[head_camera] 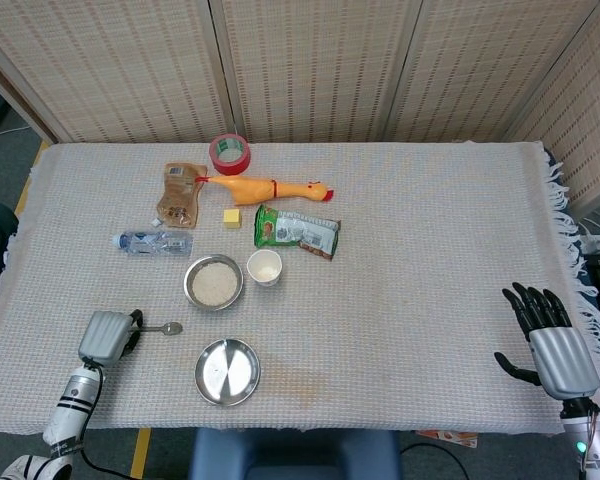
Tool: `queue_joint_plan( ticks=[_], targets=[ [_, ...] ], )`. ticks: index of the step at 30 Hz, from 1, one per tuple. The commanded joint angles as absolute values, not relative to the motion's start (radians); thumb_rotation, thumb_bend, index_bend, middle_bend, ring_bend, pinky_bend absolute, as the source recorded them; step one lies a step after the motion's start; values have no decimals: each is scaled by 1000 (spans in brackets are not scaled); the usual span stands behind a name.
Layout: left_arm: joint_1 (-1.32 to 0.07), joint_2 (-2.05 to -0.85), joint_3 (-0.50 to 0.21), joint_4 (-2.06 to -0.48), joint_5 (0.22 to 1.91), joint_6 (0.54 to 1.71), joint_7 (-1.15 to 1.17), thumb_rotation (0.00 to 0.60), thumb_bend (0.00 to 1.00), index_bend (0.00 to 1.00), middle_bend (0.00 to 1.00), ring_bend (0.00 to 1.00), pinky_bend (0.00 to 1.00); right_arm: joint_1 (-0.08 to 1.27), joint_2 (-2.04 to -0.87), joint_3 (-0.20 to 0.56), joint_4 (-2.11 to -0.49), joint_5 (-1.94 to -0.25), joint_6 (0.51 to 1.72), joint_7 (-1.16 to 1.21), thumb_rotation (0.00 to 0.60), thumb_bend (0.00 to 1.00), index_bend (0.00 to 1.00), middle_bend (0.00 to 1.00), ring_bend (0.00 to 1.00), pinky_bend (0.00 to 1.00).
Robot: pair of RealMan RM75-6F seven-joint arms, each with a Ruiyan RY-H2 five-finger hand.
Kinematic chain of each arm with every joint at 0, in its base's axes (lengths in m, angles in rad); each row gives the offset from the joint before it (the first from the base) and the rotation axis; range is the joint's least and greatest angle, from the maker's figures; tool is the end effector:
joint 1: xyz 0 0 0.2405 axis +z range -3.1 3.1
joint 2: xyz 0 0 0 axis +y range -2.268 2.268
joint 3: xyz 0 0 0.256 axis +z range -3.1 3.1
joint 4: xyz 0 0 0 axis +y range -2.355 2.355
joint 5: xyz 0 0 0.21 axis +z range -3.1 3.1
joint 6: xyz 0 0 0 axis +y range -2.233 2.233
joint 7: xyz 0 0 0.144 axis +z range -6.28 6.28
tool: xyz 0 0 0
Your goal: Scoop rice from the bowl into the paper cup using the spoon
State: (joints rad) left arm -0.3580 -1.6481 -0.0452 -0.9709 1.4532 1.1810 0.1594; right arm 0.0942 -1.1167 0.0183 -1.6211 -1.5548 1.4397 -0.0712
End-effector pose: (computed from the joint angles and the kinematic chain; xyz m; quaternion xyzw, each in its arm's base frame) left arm -0.3263 0.2733 0.0053 -0.7195 -0.3148 -0.2809 0.5517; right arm -0.3057 -0.1764 0.1457 0.6395 -0.3739 0.3596 0.5673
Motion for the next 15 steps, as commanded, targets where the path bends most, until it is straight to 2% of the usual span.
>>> queue_joint_plan(
  ticks=[1, 15],
  targets=[
    [-359, -1647, -44, -973, 1451, 1179, 161, 600, 412, 486, 1000, 1000, 1000, 94, -1116, 18, -1622, -1555, 1440, -71, 528, 150, 0, 0, 0, 0],
    [-363, -1658, -39, -961, 1448, 1180, 168, 600, 409, 489, 1000, 1000, 1000, 94, -1114, 18, -1624, -1553, 1440, -70, 528, 150, 0, 0, 0, 0]
  ],
)
